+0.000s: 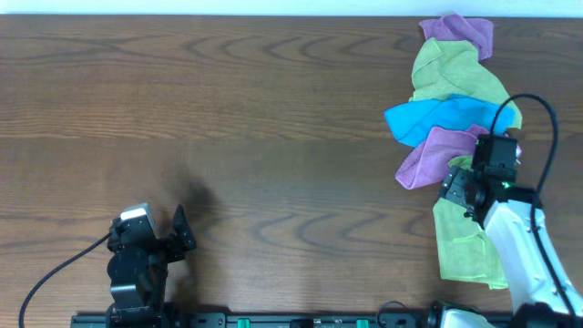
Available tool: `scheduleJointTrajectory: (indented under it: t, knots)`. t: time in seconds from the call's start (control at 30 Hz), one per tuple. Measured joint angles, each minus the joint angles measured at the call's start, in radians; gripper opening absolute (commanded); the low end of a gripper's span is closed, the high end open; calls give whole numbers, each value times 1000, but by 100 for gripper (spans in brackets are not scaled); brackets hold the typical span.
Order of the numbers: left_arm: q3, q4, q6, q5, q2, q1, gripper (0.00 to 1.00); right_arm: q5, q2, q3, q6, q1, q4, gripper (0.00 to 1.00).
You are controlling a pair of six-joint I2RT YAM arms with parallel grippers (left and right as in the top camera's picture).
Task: Fold the cloth
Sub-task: 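Lower the right gripper and grasp the lime green cloth edge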
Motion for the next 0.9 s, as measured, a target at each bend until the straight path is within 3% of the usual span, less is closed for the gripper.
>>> scheduleJointTrajectory:
  t: [0.17, 0.33, 0.37, 0.57, 0.7, 0.9]
  knots:
    - [0, 0, 0, 0, 0, 0, 95, 19, 63, 0, -54, -1, 54, 71]
    - [0, 0, 0, 0, 0, 0, 95, 27, 117, 0, -79, -1, 63, 17]
    - [0, 0, 0, 0, 0, 0, 95, 27, 126, 0, -77, -1, 64, 2]
    - [0, 0, 0, 0, 0, 0, 96, 27, 132, 0, -80, -3, 62, 1]
    - [0, 0, 0, 0, 0, 0, 95, 26, 130, 26, -79, -3, -32, 1]
    - [0, 0, 0, 0, 0, 0, 96, -63, 53, 243, -79, -2, -214, 1]
